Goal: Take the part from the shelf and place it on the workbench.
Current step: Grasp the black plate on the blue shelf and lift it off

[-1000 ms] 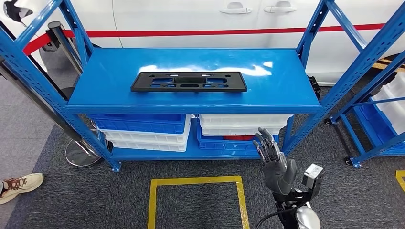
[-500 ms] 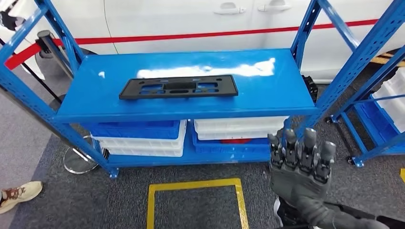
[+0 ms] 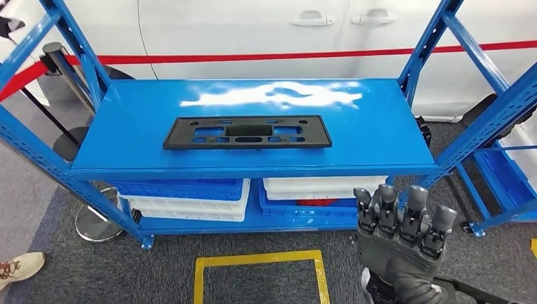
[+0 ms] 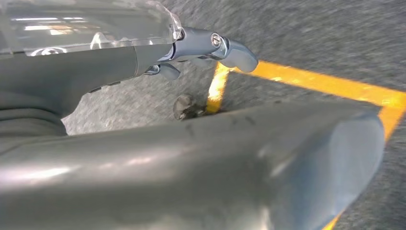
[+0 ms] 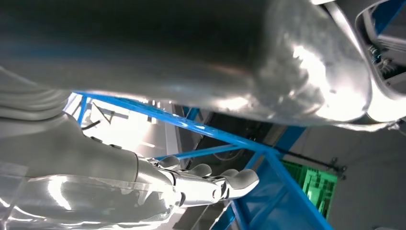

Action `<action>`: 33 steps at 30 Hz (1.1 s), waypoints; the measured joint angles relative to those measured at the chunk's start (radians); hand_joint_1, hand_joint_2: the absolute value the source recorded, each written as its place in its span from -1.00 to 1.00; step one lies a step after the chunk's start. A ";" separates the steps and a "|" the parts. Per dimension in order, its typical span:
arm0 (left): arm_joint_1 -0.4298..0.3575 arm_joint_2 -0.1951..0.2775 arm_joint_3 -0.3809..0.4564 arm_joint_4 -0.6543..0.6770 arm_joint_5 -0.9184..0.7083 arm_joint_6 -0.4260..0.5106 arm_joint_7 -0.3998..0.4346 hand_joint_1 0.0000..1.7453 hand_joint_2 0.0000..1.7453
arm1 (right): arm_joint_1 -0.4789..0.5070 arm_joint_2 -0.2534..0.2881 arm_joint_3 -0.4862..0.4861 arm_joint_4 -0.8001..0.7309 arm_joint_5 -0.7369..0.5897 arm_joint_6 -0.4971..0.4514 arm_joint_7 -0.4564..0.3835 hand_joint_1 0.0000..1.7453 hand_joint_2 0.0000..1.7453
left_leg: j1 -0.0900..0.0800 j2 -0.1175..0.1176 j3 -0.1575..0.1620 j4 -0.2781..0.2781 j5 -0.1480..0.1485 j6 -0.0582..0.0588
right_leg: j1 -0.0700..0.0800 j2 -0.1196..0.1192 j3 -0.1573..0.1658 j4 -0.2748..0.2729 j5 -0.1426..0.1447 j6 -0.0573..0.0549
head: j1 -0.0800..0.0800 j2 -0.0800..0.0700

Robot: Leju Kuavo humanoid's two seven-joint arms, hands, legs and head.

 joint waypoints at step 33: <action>-0.002 -0.015 0.004 0.009 -0.024 0.033 0.011 -1.00 -1.00 | 0.000 -0.188 0.172 0.103 0.150 -0.401 -0.003 -1.00 -1.00 | -0.004 -0.005 -0.111 0.020 0.083 0.001 | 0.012 0.004 0.026 -0.021 -0.093 -0.007 | -0.002 0.000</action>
